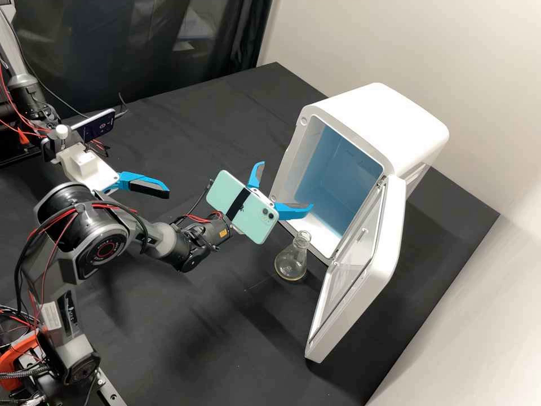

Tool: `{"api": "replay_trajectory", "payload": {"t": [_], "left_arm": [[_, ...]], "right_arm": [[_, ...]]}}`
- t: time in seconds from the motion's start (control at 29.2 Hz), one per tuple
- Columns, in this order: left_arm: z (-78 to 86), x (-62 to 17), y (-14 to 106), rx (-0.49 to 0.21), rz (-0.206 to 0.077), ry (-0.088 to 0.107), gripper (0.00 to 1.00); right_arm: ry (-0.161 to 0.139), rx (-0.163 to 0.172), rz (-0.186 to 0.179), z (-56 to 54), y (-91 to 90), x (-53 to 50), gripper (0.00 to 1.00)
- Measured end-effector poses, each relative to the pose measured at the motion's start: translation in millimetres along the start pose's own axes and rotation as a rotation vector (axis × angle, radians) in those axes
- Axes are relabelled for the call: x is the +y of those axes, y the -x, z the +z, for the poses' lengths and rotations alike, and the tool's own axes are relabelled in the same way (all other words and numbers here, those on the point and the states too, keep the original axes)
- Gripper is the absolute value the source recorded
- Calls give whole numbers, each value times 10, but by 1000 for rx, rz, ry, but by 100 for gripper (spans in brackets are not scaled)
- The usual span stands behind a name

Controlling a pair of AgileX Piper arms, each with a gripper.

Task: Place the flask in the incubator

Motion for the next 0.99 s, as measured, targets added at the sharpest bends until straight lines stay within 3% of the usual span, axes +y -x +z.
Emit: {"api": "replay_trajectory", "payload": {"t": [0.48,0.75,0.99], "left_arm": [[-15,-4,-2,2,-2,-4,100],[-288,-44,50,75,-21,-18,100],[-564,-146,188,172,-59,38,100]], "right_arm": [[0,0,0,0,0,0,100],[0,0,0,0,0,0,100],[0,0,0,0,0,0,100]]}}
